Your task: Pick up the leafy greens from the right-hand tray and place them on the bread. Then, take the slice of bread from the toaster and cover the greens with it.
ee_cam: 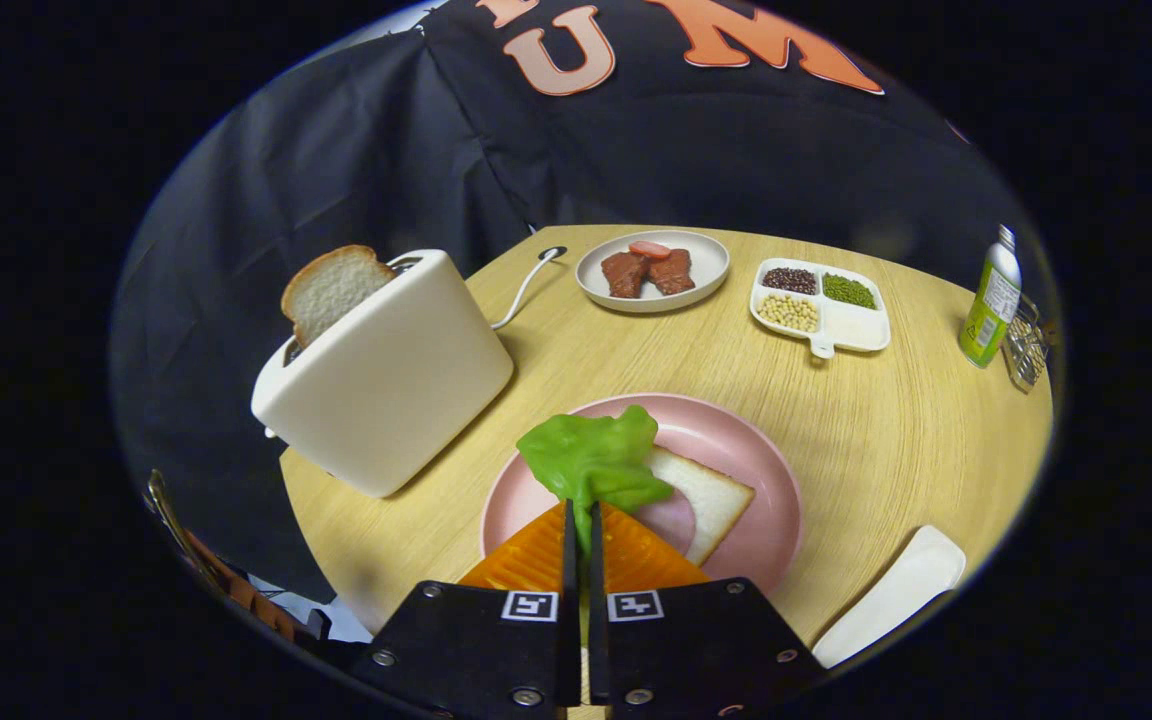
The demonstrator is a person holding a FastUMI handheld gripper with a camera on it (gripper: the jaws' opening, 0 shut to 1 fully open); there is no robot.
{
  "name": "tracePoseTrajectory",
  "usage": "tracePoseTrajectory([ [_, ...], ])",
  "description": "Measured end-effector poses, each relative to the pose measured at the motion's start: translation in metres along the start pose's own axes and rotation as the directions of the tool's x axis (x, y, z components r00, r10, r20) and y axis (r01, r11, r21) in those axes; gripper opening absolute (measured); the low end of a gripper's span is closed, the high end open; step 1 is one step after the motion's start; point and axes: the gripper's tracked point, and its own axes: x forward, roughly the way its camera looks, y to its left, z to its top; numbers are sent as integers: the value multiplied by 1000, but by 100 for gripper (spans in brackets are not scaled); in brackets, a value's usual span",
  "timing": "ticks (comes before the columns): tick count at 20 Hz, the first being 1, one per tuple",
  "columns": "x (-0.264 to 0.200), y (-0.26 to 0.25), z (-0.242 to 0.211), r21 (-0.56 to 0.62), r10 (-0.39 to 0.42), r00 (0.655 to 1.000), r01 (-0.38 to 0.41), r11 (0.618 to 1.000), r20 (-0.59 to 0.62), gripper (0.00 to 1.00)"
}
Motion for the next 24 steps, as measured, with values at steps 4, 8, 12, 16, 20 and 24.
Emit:
tracePoseTrajectory([
  [4,10,-18,-4,-35,-73,997,73,997,-2,4],
  [8,16,-14,-14,-10,-64,997,64,998,-42,5],
  [12,19,-10,-14,-20,-57,997,56,998,-44,9],
  [16,16,-13,-13,-40,-79,996,77,996,-49,22],
  [20,2,-17,2,-101,-132,991,130,986,-10,37],
  [24,-14,-15,30,-86,-137,990,140,986,42,47],
])
